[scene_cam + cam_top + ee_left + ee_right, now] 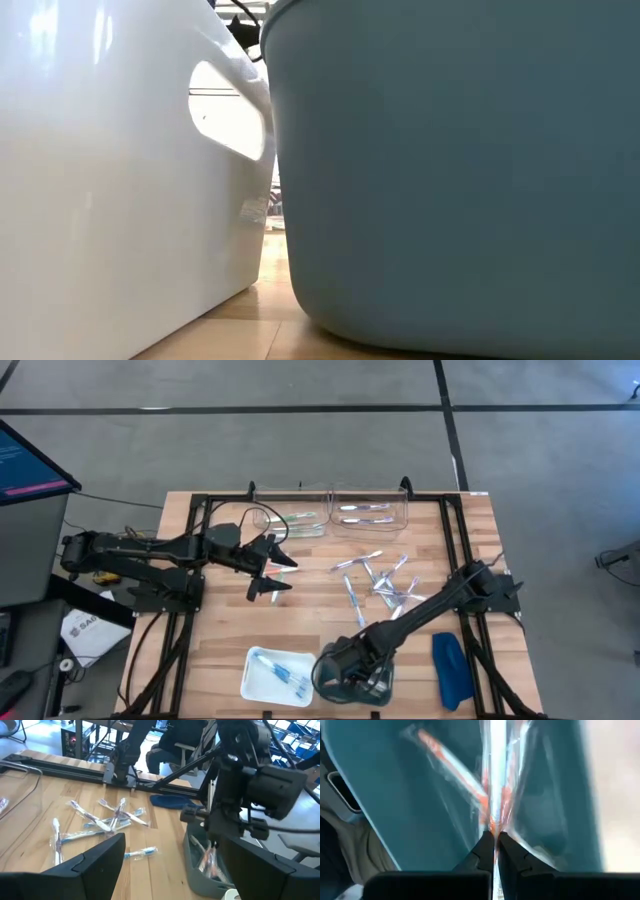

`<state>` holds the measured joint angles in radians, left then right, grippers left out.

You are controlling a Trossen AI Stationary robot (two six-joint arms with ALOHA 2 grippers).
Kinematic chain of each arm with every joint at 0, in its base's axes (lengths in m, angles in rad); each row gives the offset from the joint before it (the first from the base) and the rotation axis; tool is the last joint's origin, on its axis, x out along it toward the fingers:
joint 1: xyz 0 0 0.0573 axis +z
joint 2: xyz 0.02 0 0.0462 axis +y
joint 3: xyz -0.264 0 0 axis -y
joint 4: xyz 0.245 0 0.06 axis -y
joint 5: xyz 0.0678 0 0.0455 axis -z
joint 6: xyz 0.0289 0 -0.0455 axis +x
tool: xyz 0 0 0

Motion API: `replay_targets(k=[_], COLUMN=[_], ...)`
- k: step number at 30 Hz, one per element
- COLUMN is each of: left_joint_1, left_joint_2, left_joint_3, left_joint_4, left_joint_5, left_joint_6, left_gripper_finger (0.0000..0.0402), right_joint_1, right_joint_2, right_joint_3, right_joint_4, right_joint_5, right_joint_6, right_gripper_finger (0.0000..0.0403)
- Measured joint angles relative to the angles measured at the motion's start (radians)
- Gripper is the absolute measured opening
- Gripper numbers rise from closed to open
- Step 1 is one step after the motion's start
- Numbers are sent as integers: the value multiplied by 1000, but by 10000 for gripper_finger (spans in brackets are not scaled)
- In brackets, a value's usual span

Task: Pick & Place Toothbrushes
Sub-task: Put the orange toothbrush into the green bin

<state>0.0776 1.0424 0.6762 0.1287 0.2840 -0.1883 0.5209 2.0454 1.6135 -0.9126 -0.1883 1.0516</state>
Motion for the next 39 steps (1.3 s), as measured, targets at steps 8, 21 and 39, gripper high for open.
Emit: replay_targets(k=[8,21,39], left_joint_1=[0,0,0], left_joint_2=[0,0,0], left_joint_3=[-1,-1,-1], left_joint_4=[1,2,2], left_joint_5=[0,0,0], left_joint_6=[0,0,-1], left_gripper_finger=[319,319,319], right_joint_1=[-8,-14,-40], right_joint_2=[5,4,4], right_joint_3=[0,0,21], right_joint_4=[-10,-6,148], right_joint_5=[5,10,9], right_joint_6=[-13,-41,-141], right_gripper_finger=[5,82,129])
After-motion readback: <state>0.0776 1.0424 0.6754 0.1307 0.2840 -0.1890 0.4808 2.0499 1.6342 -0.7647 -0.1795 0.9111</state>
